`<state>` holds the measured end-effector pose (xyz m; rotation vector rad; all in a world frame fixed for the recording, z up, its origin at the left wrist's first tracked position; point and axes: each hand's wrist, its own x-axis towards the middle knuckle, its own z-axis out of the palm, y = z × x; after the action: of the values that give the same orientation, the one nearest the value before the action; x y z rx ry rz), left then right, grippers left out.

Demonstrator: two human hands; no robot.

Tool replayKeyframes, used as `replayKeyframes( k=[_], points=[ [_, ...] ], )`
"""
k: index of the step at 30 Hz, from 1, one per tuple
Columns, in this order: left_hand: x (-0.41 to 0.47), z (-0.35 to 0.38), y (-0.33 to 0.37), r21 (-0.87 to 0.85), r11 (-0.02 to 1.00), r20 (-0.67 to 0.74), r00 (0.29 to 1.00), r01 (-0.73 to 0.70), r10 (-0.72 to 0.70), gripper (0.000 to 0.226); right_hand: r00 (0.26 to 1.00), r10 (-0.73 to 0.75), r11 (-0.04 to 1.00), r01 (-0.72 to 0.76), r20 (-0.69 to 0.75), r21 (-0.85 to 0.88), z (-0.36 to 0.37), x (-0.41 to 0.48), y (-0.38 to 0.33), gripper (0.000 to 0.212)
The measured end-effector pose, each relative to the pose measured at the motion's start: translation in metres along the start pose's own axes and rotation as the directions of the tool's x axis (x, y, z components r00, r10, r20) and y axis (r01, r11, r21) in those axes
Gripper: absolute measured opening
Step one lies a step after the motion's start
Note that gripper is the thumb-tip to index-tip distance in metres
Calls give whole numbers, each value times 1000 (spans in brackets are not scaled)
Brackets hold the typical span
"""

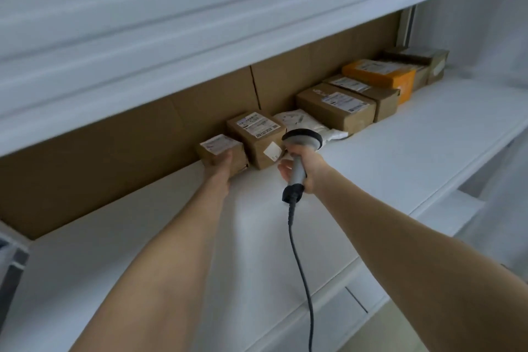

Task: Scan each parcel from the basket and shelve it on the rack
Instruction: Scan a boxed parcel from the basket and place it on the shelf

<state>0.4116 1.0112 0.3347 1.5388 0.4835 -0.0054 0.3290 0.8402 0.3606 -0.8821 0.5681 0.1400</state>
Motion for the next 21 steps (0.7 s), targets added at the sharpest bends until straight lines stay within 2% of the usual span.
replayKeyframes(
  k=[2,4,6,8,9,13,15,19,21],
  points=[
    [11,1,2,156,988,-52,998,-11,19,56,1000,-6,1000,6,-4,9,2,4,-3,27],
    [20,1,4,216,976,-142,989,-3,35,49,1000,-10,1000,10,-10,9,3,6,-7,21],
    [20,2,7,157,988,-158,987,-14,39,42,1000,-23,1000,23,-16,4,5,8,-10,17],
    [21,4,11,44,999,-152,988,29,-22,43,999,-30,1000,30,-20,0,6,9,-12,17],
    [21,5,12,54,998,-139,990,32,-25,44,999,-29,1000,28,-17,-3,6,9,-12,19],
    [29,5,17,335,941,-68,994,-55,82,41,1000,-20,1000,19,-10,-9,8,10,-11,27],
    [28,6,17,376,925,-39,997,-53,73,41,1000,-23,1000,23,-12,-10,8,9,-11,28],
    [17,9,28,427,903,-139,984,-45,115,43,999,-39,999,39,-5,-2,9,0,-12,27],
    [6,19,36,490,870,-112,987,-49,118,43,999,-52,999,52,-6,7,5,-8,-16,27]
  ],
)
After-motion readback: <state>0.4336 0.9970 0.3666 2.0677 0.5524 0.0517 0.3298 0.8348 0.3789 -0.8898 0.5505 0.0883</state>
